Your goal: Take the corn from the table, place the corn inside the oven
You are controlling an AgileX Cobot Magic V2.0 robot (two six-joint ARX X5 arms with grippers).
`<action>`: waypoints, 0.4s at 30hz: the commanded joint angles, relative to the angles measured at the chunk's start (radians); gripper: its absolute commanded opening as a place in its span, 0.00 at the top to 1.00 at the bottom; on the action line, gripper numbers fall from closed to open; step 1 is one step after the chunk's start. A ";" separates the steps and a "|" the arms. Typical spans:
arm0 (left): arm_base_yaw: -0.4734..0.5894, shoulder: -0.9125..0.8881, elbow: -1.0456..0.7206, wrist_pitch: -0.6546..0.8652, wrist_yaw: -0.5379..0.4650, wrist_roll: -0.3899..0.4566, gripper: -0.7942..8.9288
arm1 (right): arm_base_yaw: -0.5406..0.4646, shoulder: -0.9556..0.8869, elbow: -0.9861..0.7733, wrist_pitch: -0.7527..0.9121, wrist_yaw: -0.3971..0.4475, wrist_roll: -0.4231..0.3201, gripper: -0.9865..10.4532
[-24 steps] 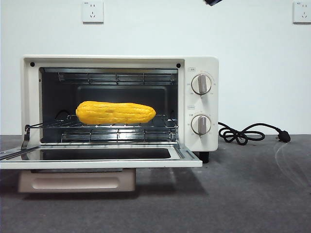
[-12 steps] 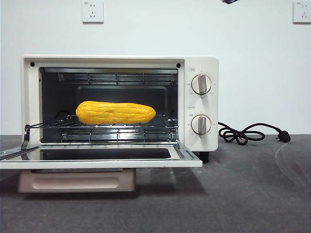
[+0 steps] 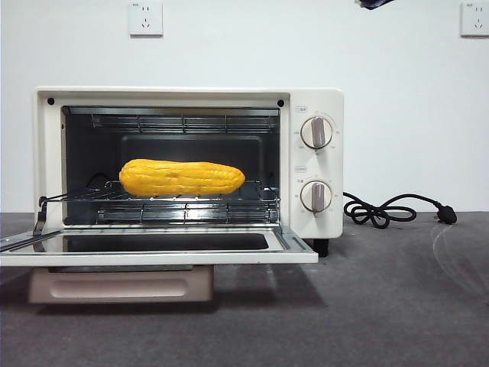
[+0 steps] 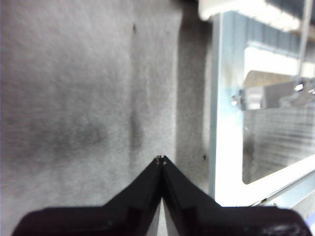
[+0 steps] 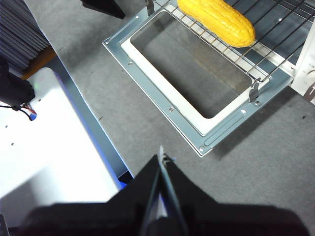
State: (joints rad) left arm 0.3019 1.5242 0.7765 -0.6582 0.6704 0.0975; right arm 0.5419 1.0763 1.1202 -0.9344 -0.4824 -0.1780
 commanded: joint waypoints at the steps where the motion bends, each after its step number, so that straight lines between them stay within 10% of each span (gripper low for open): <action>1: -0.016 0.035 -0.009 0.004 0.002 0.011 0.93 | 0.000 0.002 0.003 0.011 -0.005 -0.013 0.93; 12: -0.098 0.097 -0.009 0.002 0.049 0.013 0.93 | 0.000 0.002 0.003 0.020 -0.005 -0.013 0.93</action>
State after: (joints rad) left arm 0.2066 1.6180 0.7765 -0.6590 0.7021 0.0975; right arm 0.5419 1.0763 1.1202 -0.9195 -0.4824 -0.1806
